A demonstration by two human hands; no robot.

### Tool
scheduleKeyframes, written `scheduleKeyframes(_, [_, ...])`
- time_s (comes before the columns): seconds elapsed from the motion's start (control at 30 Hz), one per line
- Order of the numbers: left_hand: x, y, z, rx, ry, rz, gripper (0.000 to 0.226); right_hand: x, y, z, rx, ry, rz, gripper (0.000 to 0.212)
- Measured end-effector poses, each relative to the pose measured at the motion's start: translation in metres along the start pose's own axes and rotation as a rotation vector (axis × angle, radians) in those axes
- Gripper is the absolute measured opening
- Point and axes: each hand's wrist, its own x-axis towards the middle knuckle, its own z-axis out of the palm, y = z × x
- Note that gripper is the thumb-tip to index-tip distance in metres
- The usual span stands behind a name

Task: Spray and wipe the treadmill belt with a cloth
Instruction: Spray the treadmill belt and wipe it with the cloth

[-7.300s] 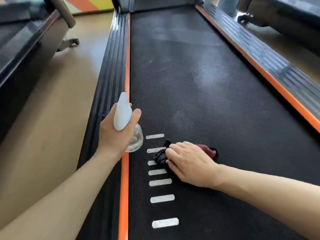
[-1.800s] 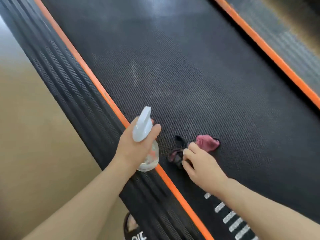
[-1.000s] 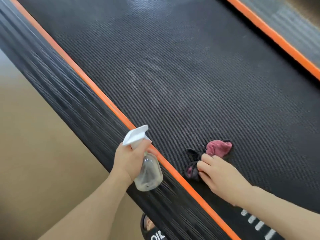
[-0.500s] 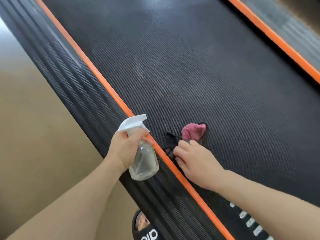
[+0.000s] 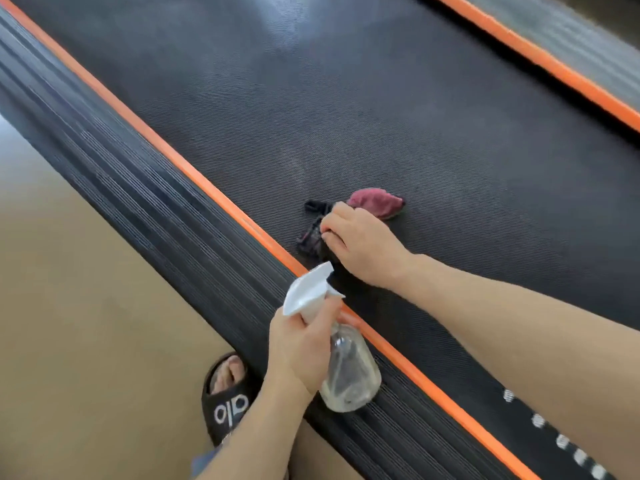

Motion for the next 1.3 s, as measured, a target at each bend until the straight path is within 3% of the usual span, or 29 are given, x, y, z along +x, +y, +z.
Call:
scheduleKeyframes(0.1, [-0.001, 0.005, -0.007, -0.014, -0.026, -0.026, 0.056, -0.047, -0.001, -0.007, -0.016, -0.135, 0.033, 0.017])
scheduleKeyframes(0.2, [-0.007, 0.015, -0.014, 0.006, -0.144, -0.046, 0.022, -0.140, -0.018, -0.022, -0.005, -0.258, 0.103, 0.020])
scheduleKeyframes(0.3, [-0.006, 0.023, -0.022, 0.150, -0.224, -0.067, 0.026, -0.174, -0.022, -0.032, 0.003, -0.337, 0.127, 0.018])
scheduleKeyframes(0.37, [0.000, 0.030, -0.019, 0.264, -0.247, -0.056, 0.031, -0.148, -0.015, -0.033, -0.019, -0.299, 0.082, 0.020])
scheduleKeyframes(0.5, [0.020, 0.057, 0.001, 0.389, -0.153, -0.044, 0.040, -0.047, 0.009, -0.009, -0.050, -0.014, 0.046, 0.013])
scheduleKeyframes(0.63, [0.030, 0.084, 0.008, 0.355, -0.108, 0.052, 0.059, 0.006, 0.018, 0.014, -0.129, -0.025, 0.096, 0.019])
scheduleKeyframes(0.7, [0.021, 0.085, 0.005, 0.303, -0.072, 0.060, 0.055, -0.021, 0.012, 0.014, -0.084, 0.028, 0.092, 0.020])
scheduleKeyframes(0.8, [0.004, 0.079, -0.003, 0.338, -0.141, 0.037, 0.042, -0.094, 0.004, 0.006, -0.075, 0.023, 0.119, 0.021])
scheduleKeyframes(0.93, [-0.024, 0.064, -0.009, 0.499, -0.193, 0.020, 0.055, -0.207, 0.000, -0.016, -0.099, -0.070, 0.174, 0.020])
scheduleKeyframes(1.03, [-0.036, 0.064, -0.009, 0.561, -0.270, -0.001, 0.055, -0.247, -0.001, -0.033, -0.112, -0.105, 0.106, 0.017])
scheduleKeyframes(1.2, [-0.043, 0.074, 0.004, 0.529, -0.214, 0.028, 0.040, -0.160, 0.014, -0.017, -0.258, 0.015, -0.149, 0.011])
scheduleKeyframes(1.3, [-0.047, 0.076, 0.013, 0.484, -0.214, 0.040, 0.030, -0.092, 0.015, 0.005, -0.212, 0.132, -0.022, 0.025])
